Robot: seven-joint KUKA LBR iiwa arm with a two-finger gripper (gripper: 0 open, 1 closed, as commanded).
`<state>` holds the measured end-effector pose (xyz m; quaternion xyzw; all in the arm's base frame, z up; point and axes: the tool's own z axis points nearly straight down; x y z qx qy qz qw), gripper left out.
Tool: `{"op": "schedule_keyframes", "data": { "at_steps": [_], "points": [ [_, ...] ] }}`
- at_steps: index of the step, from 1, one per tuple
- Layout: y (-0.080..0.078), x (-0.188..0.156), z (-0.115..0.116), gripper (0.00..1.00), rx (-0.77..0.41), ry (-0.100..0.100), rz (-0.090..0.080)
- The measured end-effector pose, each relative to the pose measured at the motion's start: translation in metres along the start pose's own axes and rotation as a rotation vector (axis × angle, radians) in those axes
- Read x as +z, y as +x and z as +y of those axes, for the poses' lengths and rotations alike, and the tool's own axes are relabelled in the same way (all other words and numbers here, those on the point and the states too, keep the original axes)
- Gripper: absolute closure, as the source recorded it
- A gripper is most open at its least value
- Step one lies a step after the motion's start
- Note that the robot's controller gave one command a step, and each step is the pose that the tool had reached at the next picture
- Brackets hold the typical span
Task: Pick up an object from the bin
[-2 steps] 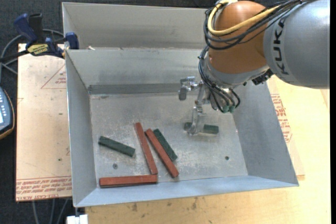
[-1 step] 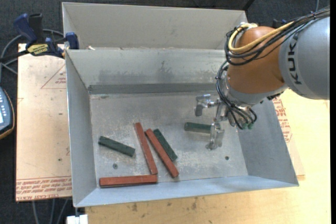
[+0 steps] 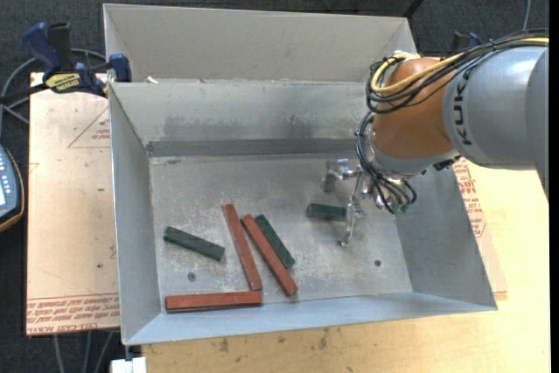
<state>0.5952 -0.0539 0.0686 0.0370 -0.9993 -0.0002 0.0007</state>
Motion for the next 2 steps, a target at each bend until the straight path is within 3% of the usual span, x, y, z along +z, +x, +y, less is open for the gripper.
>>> {"op": "schedule_keyframes", "data": {
  "at_steps": [1,2],
  "points": [
    [-0.001,-0.005,0.002,1.00,-0.002,-0.001,-0.003],
    [0.016,-0.161,-0.016,1.00,0.009,0.003,-0.012]
  ]
}}
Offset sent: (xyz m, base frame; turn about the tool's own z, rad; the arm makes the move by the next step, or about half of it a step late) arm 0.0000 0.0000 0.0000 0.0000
